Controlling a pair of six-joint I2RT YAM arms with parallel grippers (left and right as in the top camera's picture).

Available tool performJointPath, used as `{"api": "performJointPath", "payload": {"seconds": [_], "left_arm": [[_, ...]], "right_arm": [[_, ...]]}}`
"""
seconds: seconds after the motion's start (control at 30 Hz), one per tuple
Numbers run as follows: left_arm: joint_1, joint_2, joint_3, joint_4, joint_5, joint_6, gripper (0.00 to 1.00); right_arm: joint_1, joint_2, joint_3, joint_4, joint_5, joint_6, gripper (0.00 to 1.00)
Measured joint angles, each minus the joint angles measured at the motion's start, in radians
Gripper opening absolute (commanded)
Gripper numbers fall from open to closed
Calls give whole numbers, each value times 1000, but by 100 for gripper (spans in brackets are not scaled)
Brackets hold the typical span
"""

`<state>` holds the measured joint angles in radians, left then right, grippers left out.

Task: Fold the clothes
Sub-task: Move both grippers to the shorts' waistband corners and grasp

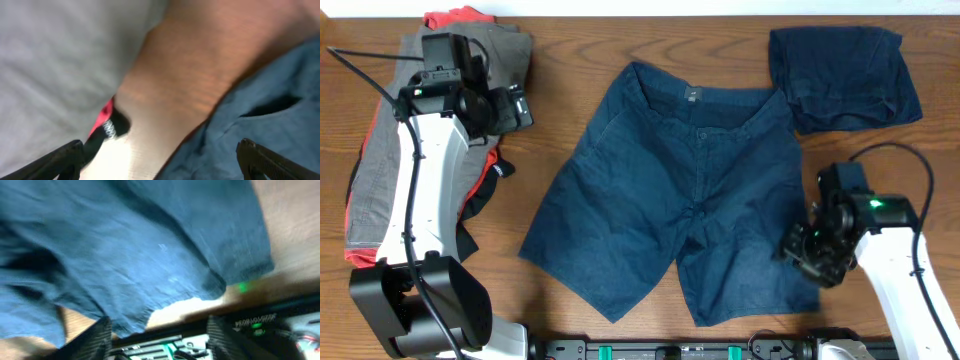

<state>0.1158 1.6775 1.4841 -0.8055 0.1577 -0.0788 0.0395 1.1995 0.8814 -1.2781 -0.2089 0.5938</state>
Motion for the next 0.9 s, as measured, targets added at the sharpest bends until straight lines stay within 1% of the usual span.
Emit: {"api": "performJointPath", "payload": {"seconds": [0.03, 0.1, 0.13, 0.3, 0.5, 0.67, 0.9], "left_arm": [[-7, 0, 0, 34, 26, 25, 98], [-28, 3, 0, 101, 64, 62, 98], [-46, 8, 0, 150, 80, 84, 98], [-138, 66, 0, 284, 119, 166, 98], [-260, 228, 0, 371, 133, 288, 98], [-336, 344, 0, 446, 133, 326, 98], [-394, 427, 0, 536, 135, 343, 99]], "right_arm": [[0, -1, 35, 2, 6, -8, 80], [2, -1, 113, 5, 29, -29, 97], [4, -3, 162, 7, 43, -55, 99], [10, -12, 283, 11, 97, -110, 99], [10, -13, 304, 32, 157, -163, 99], [10, -12, 304, 73, 173, -185, 99], [10, -11, 304, 114, 181, -193, 99]]}}
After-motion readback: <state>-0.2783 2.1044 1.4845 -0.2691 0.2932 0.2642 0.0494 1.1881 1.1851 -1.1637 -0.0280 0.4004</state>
